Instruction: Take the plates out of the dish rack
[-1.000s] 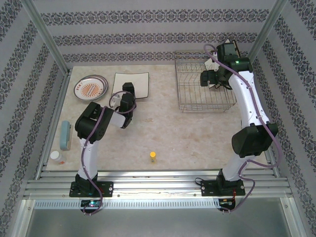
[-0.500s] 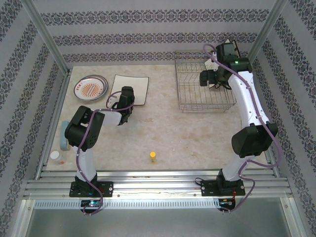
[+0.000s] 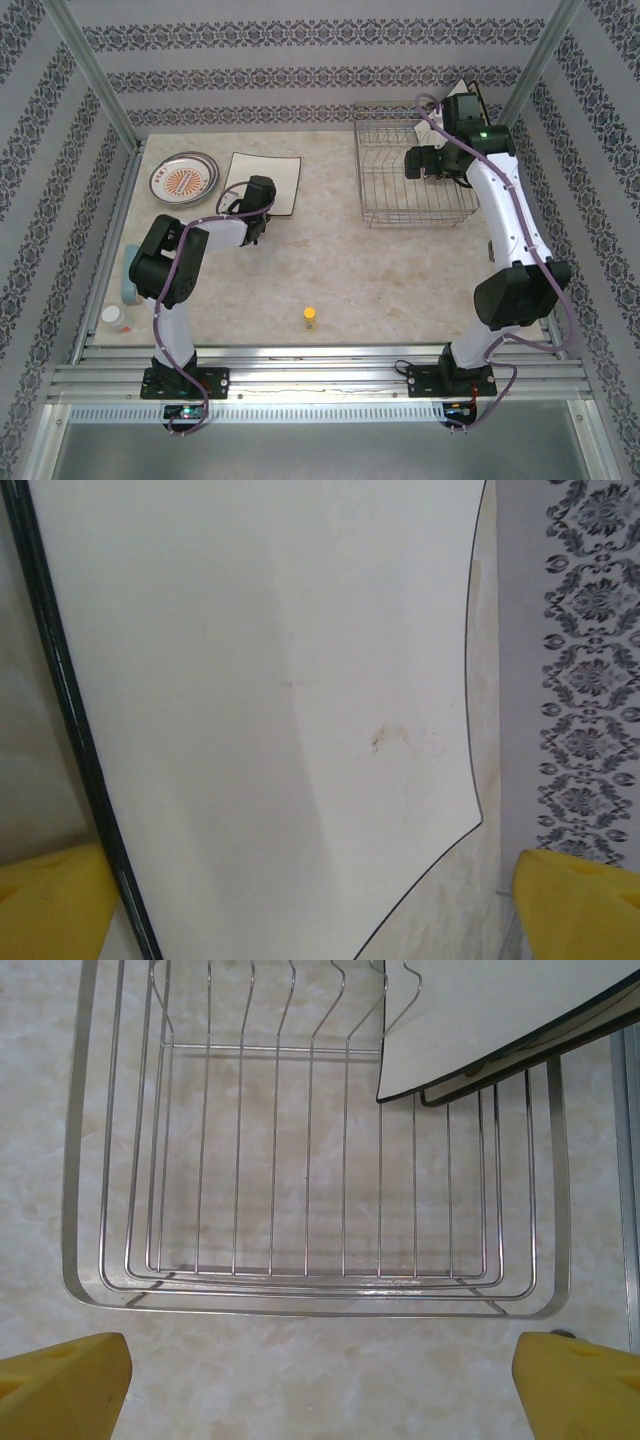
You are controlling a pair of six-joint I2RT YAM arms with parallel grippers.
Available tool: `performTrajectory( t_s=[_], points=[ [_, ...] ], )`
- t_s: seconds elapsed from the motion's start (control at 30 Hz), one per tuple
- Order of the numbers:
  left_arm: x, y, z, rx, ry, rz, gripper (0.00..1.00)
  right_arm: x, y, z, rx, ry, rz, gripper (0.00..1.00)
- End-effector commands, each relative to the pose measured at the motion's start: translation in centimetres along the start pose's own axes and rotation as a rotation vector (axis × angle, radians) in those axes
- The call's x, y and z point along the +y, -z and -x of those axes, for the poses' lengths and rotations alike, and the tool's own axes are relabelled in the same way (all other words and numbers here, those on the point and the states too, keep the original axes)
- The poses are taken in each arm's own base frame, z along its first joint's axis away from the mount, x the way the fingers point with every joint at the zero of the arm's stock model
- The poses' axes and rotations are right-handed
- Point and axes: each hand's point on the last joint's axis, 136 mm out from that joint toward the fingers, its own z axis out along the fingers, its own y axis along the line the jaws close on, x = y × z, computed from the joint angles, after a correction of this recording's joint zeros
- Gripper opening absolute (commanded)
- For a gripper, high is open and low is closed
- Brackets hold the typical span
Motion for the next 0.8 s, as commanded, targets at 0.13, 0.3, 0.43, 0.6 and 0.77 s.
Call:
performTrajectory(
  t_s=[0.13, 0.3, 0.43, 0.6, 0.77],
  points=[
    [-1.2, -1.1, -0.9, -0.001, -0.071, 0.026, 1.00, -0.3, 1.0, -0.3, -0.031, -0.024, 0.017, 0.98],
    [-2.0, -2.1, -1.6, 0.011, -0.086, 0.026, 1.00, -0.5, 1.1, -0.2, -0.036, -0.028, 0.019, 0.98],
    [-2.5, -1.9, -1.8, 0.018, -0.109, 0.017, 1.00, -0.5, 1.1, -0.1, -0.037, -0.028, 0.020, 0.98],
    [-3.0, 0.6, -1.6, -0.014, -0.303, 0.034, 1.00, -0.6, 1.4, 0.1, -0.046, -0.041, 0.023, 0.98],
    [-1.5, 2.1, -1.5, 0.024, -0.426, 0.083, 1.00, -0.4, 2.1, 0.6, -0.087, -0.073, 0.041, 0.98]
  ],
)
